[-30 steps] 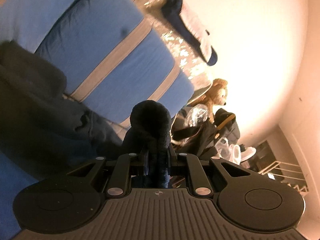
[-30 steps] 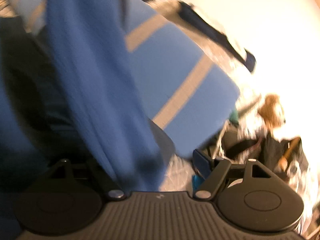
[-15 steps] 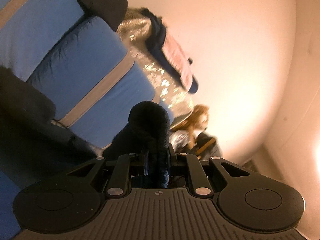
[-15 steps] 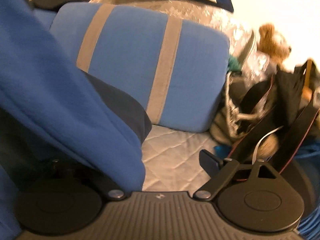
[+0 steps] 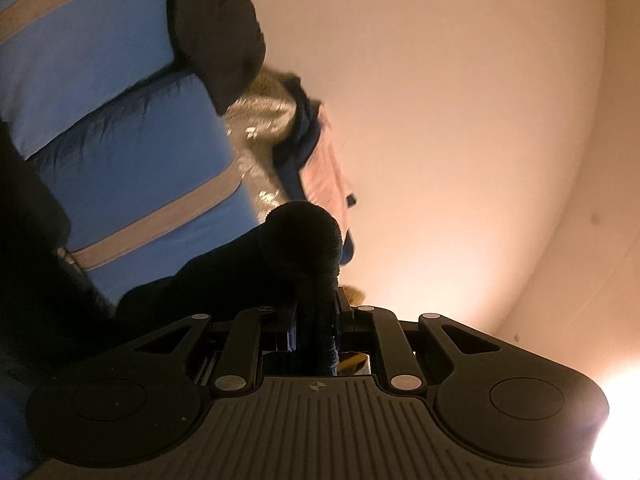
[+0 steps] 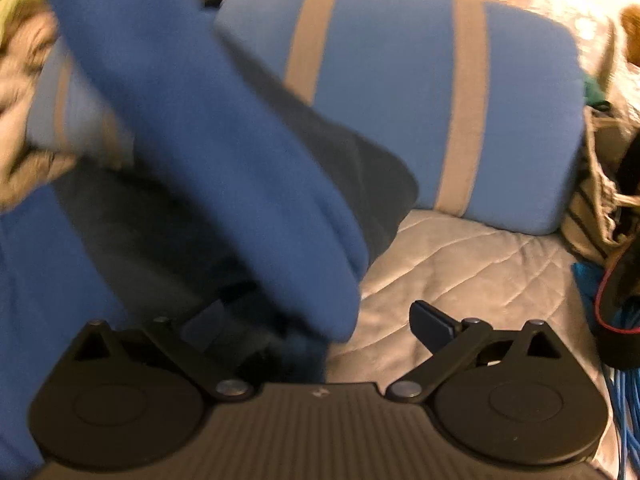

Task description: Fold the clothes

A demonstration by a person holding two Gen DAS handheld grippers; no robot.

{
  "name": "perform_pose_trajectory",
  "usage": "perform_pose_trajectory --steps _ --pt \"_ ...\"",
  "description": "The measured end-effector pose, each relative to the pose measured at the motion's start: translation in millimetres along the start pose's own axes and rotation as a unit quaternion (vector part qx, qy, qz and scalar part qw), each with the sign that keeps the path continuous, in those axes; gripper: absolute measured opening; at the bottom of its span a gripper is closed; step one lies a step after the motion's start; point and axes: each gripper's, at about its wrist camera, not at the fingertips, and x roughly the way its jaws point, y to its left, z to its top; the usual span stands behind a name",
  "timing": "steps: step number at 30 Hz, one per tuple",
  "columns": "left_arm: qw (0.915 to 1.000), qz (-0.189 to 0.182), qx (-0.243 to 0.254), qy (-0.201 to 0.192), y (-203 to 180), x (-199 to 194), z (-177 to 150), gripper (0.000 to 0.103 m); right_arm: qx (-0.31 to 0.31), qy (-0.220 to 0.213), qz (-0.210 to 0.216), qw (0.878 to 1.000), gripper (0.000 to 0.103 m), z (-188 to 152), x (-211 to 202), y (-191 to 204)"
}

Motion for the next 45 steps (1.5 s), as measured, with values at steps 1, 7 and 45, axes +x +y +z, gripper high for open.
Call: perform_pose_trajectory --steps 1,7,45 --pt "1.0000 0.000 -0.003 -0.003 0 0 3 0.016 -0.006 0.002 -0.006 1.000 0.102 -1 3 4" --pt "0.9994 -0.004 -0.024 -0.023 3 -2 20 0.016 0.014 0.012 -0.039 0.999 0.102 4 27 3" --pt "0.9985 0.020 -0.016 -0.048 30 -46 61 0.016 -0.149 0.002 -0.088 0.985 0.093 14 45 7"
